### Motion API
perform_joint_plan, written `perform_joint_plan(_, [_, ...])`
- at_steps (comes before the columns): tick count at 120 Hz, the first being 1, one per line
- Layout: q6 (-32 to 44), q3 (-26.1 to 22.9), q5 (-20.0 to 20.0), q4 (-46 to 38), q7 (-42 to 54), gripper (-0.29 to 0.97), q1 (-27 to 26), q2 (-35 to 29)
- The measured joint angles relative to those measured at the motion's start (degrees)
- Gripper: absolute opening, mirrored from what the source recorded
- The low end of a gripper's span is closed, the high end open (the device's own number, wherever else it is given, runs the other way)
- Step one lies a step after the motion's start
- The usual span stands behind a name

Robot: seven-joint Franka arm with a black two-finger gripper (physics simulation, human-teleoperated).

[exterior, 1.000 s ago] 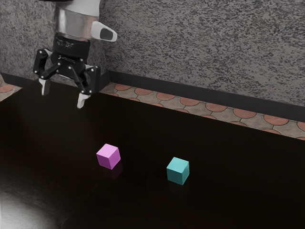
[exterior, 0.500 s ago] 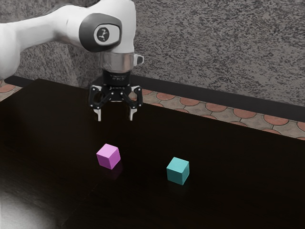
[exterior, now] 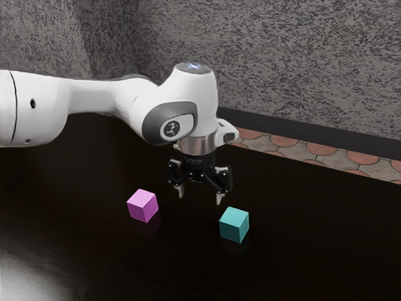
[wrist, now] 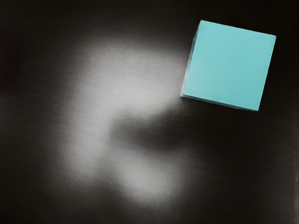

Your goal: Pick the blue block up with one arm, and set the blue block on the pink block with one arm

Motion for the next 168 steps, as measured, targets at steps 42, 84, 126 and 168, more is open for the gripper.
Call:
perform_joint_plan(42, [13.67, -0.05, -2.78, 0.2, 13.37, 0.68, -0.34, 8.17])
perform_joint_plan(84, [18.01, -0.11, -5.72, 4.25, 21.43, 0.68, 0.55, 16.29])
perform_joint_plan(126, [18.99, -0.14, -6.09, 5.3, 26.52, 0.68, 1.06, 19.91])
perform_joint_plan(168, [19.16, -0.12, -5.56, 6.09, 29.26, 0.68, 0.99, 22.15])
